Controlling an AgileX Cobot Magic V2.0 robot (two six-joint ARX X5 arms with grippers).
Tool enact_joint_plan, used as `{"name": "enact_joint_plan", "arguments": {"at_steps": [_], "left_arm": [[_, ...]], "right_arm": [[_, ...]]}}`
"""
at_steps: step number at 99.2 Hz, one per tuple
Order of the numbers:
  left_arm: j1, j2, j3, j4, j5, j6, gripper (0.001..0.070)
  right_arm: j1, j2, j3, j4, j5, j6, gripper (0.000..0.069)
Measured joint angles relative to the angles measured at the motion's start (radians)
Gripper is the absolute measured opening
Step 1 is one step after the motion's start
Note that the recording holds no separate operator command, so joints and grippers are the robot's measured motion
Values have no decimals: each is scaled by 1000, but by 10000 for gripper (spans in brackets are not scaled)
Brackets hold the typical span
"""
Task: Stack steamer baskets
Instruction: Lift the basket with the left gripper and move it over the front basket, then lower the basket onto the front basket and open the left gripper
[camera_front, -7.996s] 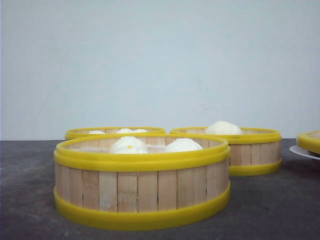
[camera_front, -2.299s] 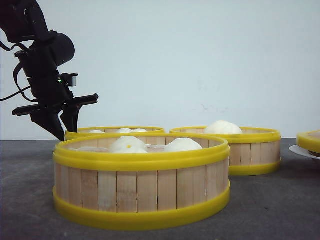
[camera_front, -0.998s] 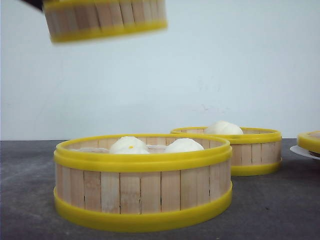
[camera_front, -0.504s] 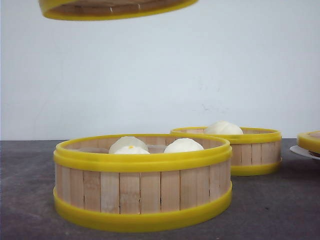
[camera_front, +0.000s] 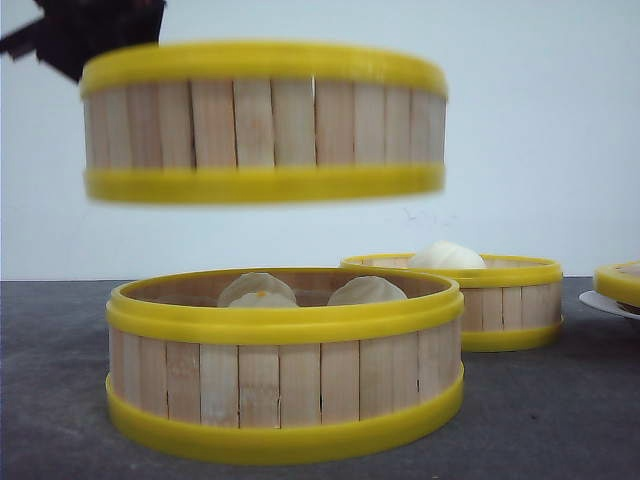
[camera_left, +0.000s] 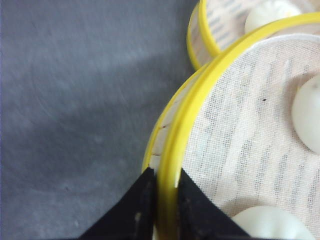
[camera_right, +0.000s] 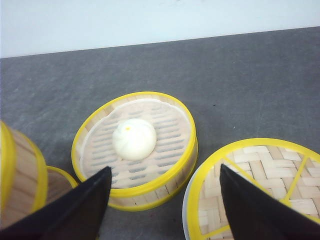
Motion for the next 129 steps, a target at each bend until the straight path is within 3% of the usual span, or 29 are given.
{"name": "enact_joint_plan", "arguments": {"at_steps": [22,45,116,122,129], "left_arm": [[0,0,-114,85,-3,-21,28],[0,29,-114,113,26,-33,28],[1,147,-103,162,44,-34,29],[1,149,-103,163,50,-37,60],[1,163,-103,159,53,-41,145]], "right_arm": [[0,2,0,0,0,0,426],[0,12,0,0,0,0,426],[0,23,0,0,0,0,426],[0,23,0,0,-1,0,426],[0,23,0,0,-3,0,426]]}}
